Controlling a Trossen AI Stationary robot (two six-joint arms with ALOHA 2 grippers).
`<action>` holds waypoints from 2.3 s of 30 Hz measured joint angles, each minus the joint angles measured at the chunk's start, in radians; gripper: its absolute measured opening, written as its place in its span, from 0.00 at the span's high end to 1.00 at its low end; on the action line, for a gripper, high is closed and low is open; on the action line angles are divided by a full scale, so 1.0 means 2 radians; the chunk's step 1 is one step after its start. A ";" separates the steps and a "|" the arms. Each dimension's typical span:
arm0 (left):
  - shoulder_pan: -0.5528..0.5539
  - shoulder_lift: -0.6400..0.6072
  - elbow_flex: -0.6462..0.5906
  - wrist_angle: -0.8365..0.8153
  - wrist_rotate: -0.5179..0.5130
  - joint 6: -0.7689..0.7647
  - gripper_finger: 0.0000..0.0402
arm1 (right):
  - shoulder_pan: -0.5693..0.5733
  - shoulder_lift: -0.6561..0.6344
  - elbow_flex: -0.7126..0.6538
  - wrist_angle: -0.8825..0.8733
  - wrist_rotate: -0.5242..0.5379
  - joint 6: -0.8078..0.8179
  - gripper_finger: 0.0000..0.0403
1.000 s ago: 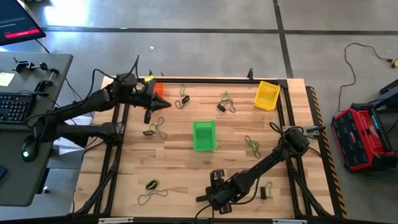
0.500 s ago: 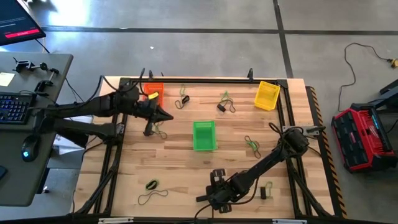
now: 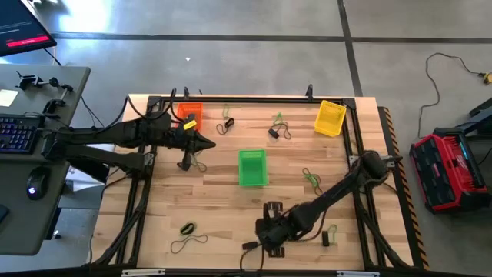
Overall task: Sort rubber bands into baskets
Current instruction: Put the black rubber band into the orange bin
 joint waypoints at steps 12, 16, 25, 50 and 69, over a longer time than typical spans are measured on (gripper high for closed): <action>0.047 0.000 0.000 0.015 0.001 -0.032 1.00 | -0.132 -0.055 0.000 -0.020 0.024 -0.067 1.00; 0.078 0.000 0.000 0.015 0.001 -0.034 1.00 | -0.190 -0.067 0.000 0.010 0.032 -0.095 1.00; 0.143 0.021 0.000 0.016 0.049 -0.059 1.00 | -0.305 -0.073 0.000 0.168 -0.058 -0.193 1.00; 0.130 0.076 0.000 0.015 0.039 -0.099 0.55 | -0.418 -0.080 0.000 0.213 -0.210 -0.291 1.00; 0.104 0.105 0.000 0.061 0.026 -0.006 0.72 | -0.413 -0.080 0.000 0.225 -0.212 -0.300 1.00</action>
